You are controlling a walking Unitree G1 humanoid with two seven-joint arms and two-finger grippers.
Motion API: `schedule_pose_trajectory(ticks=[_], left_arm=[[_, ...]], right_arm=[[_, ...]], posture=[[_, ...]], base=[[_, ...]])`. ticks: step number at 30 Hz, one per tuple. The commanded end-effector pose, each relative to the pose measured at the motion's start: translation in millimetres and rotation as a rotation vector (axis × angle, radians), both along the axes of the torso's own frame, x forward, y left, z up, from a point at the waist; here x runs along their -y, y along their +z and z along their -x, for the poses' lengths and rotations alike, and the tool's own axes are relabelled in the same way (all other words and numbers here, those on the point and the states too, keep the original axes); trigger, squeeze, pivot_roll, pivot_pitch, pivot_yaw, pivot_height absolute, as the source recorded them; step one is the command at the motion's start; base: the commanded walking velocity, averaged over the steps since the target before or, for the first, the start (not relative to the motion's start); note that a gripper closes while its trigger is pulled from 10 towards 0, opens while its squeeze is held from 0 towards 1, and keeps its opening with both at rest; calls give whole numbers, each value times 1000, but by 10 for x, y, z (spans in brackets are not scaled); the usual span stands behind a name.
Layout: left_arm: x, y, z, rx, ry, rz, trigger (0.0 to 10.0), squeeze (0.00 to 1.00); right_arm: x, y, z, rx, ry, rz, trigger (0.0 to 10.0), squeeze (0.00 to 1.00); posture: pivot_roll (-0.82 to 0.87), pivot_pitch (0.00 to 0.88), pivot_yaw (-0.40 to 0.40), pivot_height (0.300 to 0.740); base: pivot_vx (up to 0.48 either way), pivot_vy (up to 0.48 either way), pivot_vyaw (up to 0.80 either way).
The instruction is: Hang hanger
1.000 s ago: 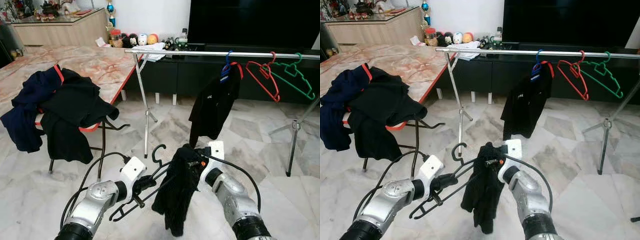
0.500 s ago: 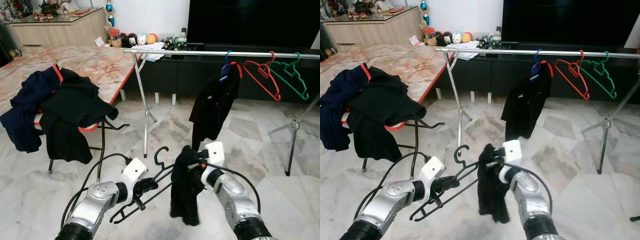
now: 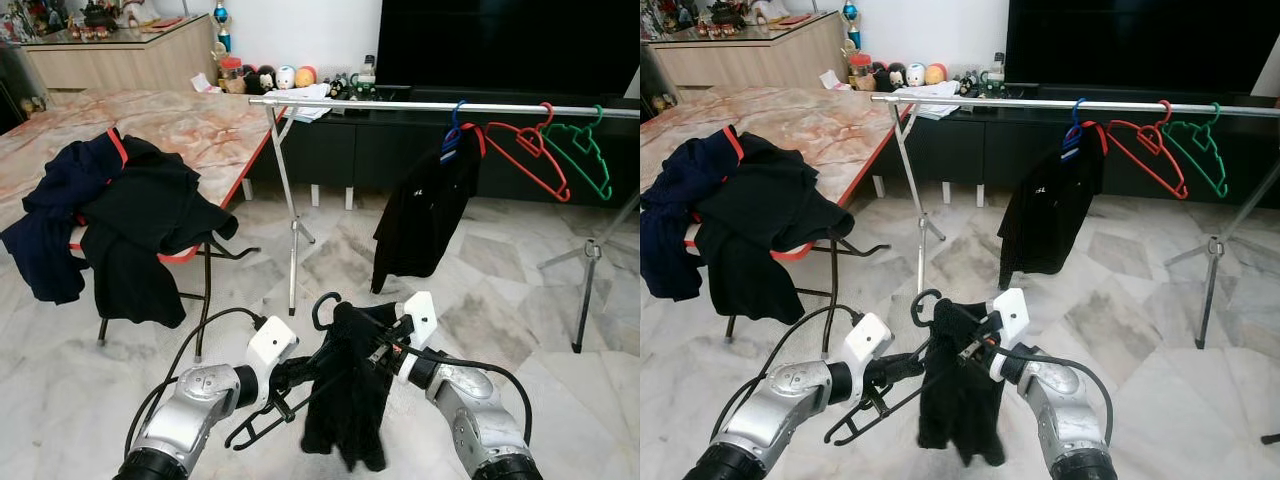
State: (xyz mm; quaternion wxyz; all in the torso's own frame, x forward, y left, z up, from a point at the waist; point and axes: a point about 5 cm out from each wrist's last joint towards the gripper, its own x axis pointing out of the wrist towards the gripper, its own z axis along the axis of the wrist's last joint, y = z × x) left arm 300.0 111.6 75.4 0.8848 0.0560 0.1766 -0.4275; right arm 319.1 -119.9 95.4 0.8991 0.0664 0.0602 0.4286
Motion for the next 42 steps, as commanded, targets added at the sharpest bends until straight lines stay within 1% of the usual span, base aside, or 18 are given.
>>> schedule_pose_trajectory(ticks=[1,3,4,9,12,15,17,18,20,25,32,34,35,36,37,38,41,42], left_arm=[[-2,16,-7,5,2,-2,10000,0],[0,20,-14,7,6,1,10000,0],[0,25,-23,11,12,5,10000,0],[4,54,-63,27,51,34,10000,0],[12,58,-77,27,67,46,10000,0],[18,58,-75,25,66,51,10000,0],[21,65,-74,23,65,60,10000,0],[28,76,-67,19,57,77,10000,0],[39,87,-57,13,46,96,10000,0],[42,92,-56,15,41,96,10000,0],[63,105,-53,12,31,108,10000,0],[67,113,-50,10,27,116,10000,0],[69,116,-48,8,24,119,10000,0],[70,115,-47,7,24,119,10000,0],[70,115,-47,7,24,119,10000,0],[70,115,-45,6,22,119,10000,0],[70,113,-41,4,21,120,10000,0],[68,113,-40,4,21,121,10000,0]], right_arm=[[13,111,36,59,55,-6,10000,0],[29,149,94,73,105,-14,10000,0],[37,182,146,91,152,-11,10000,0],[50,243,196,121,205,-16,10000,0],[39,336,252,145,254,-69,10000,0],[60,316,289,144,269,-23,10000,0],[102,228,261,124,234,42,10000,0],[141,143,234,111,203,124,10000,0],[168,95,211,110,173,180,10000,0],[119,164,255,121,212,121,10000,0],[81,174,247,137,224,118,10000,0],[73,190,243,137,224,100,10000,0],[72,202,242,135,224,91,10000,302],[73,204,243,133,224,89,10000,886],[73,204,244,132,225,88,10000,886],[73,203,245,131,225,89,10000,1000],[80,194,248,128,222,95,10000,1000],[108,155,240,116,207,127,10000,1000]], posture=[[33,40,40,740],[32,41,40,740],[30,41,40,740],[30,42,41,740],[28,43,41,740],[28,44,40,740],[29,45,40,740],[29,45,40,740],[28,44,40,740],[26,44,40,740],[27,42,38,740],[27,42,38,740],[27,42,37,740],[27,42,37,740],[27,42,37,740],[27,42,37,740],[28,43,37,740],[27,42,36,740]], base=[[0,0,0],[0,0,0],[0,0,0],[0,0,0],[0,0,0],[0,0,0],[0,0,0],[0,0,0],[0,0,0],[0,0,0],[0,0,0],[0,0,0],[0,0,0],[0,0,0],[0,0,0],[0,0,0],[0,0,0],[0,0,0]])
